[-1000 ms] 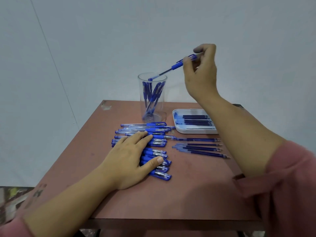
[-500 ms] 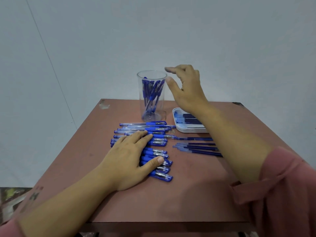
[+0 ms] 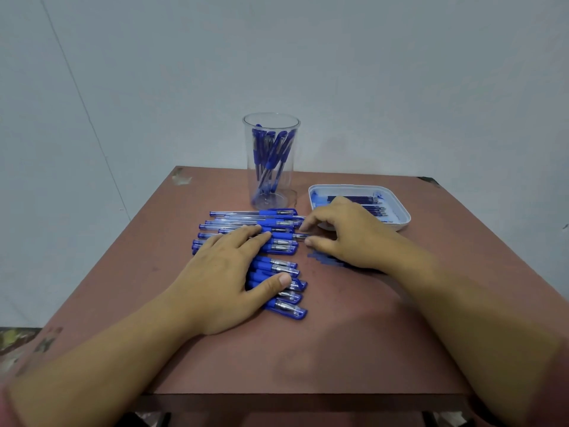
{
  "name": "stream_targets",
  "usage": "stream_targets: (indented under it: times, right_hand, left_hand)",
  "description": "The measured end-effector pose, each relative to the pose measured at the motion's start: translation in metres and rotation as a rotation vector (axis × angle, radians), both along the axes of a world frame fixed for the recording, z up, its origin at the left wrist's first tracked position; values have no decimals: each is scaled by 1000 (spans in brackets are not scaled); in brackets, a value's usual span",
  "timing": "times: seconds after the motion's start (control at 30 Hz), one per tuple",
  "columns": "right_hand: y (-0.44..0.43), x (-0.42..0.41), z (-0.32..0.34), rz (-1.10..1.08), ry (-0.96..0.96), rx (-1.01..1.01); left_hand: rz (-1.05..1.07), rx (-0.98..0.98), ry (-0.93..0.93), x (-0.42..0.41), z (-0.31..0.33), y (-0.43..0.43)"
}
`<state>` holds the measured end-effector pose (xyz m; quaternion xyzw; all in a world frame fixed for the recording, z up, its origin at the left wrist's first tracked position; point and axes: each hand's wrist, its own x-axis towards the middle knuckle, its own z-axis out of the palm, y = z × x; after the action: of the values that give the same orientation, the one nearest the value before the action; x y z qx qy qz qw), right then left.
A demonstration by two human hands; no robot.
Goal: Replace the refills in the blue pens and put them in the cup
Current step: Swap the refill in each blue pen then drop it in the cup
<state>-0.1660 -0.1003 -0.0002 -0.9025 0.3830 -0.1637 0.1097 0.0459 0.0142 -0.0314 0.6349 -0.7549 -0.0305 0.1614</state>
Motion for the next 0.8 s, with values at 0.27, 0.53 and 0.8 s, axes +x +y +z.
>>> stream_targets:
  times: [0.27, 0.53, 0.8]
  right_hand:
    - [3, 11, 6, 14, -27, -47]
    - [9, -11, 17, 96, -452, 162]
    - [2, -21, 17, 114, -408, 28]
  left_hand:
    - [-4, -30, 93, -1, 5, -2]
    - [-114, -196, 17, -4, 45, -31]
    - [-185, -263, 159, -14, 30, -49]
